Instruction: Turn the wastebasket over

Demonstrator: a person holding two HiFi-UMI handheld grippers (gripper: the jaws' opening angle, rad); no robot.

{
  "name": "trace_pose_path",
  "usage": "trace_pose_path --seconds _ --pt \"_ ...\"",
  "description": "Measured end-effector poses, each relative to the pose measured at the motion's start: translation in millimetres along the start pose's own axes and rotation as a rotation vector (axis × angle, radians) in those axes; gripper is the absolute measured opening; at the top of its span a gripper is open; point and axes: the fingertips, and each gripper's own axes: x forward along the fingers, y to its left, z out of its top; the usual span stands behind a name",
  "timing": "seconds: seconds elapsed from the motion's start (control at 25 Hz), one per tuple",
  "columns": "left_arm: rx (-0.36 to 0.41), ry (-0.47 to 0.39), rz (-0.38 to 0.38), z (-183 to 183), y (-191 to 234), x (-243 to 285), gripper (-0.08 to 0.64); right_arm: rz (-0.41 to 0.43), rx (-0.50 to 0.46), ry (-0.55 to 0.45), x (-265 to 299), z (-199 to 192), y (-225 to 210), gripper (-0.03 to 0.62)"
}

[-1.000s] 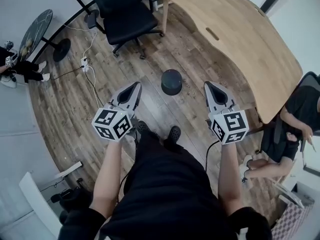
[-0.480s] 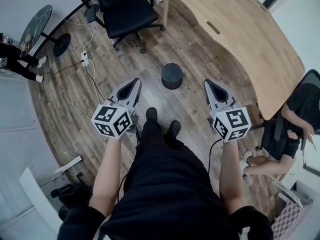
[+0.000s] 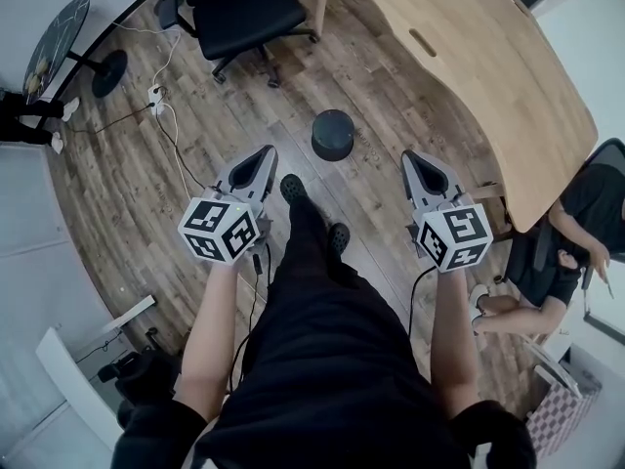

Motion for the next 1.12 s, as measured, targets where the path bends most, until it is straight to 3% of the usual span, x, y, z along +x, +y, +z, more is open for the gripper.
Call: trace_pose_path --seconds 0.52,0.72,1.12 --pt "-0.097 0.070 -0.051 3 67 70 0.015 0.000 0.001 0.131 91 14 -9 0.032" --pt "-0.123 0.128 -0.105 0 84 96 0.015 -0.016 0.044 0.180 132 11 -7 0.032" --pt "-0.151 0.256 -0.187 -26 106 133 0.017 -0.016 0.018 0.293 186 -11 3 0.034"
